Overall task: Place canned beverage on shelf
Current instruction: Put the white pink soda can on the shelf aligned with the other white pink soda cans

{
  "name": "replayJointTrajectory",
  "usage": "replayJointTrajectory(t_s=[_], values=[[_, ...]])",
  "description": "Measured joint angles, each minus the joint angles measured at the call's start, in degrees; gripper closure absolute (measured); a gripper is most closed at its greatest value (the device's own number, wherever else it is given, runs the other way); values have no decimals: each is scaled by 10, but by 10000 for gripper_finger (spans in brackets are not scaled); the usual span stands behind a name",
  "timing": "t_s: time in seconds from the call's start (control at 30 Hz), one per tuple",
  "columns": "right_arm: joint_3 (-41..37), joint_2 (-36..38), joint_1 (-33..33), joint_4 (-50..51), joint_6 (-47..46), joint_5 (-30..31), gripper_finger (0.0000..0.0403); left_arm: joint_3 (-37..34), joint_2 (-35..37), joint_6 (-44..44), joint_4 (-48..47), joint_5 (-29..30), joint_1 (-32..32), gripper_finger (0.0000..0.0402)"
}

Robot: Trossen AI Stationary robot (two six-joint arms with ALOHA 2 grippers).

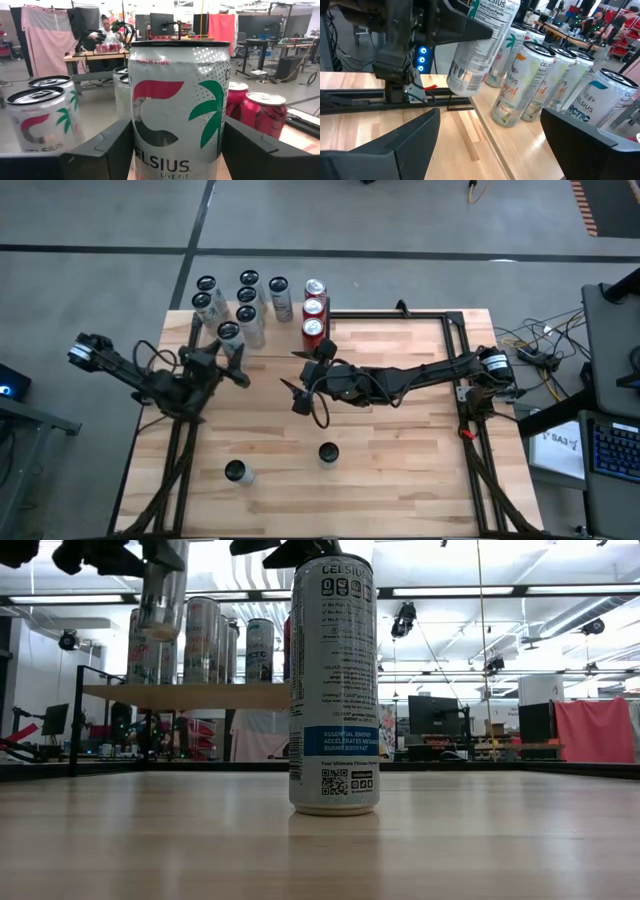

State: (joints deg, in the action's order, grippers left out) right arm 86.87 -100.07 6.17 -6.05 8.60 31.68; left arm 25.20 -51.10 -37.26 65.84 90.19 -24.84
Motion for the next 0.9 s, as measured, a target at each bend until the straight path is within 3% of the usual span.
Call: replayJointTrajectory(t_s=[0.27, 0.7, 0.9], values=[[0, 0, -2, 3, -7, -1, 69, -22, 74, -89, -5, -2, -11, 172], [0, -2, -6, 10, -7, -3, 70, -123, 169, -73, -11, 0, 7, 172], [0, -3, -9, 10, -11, -3, 70, -152, 196, -65, -10, -2, 44, 172]])
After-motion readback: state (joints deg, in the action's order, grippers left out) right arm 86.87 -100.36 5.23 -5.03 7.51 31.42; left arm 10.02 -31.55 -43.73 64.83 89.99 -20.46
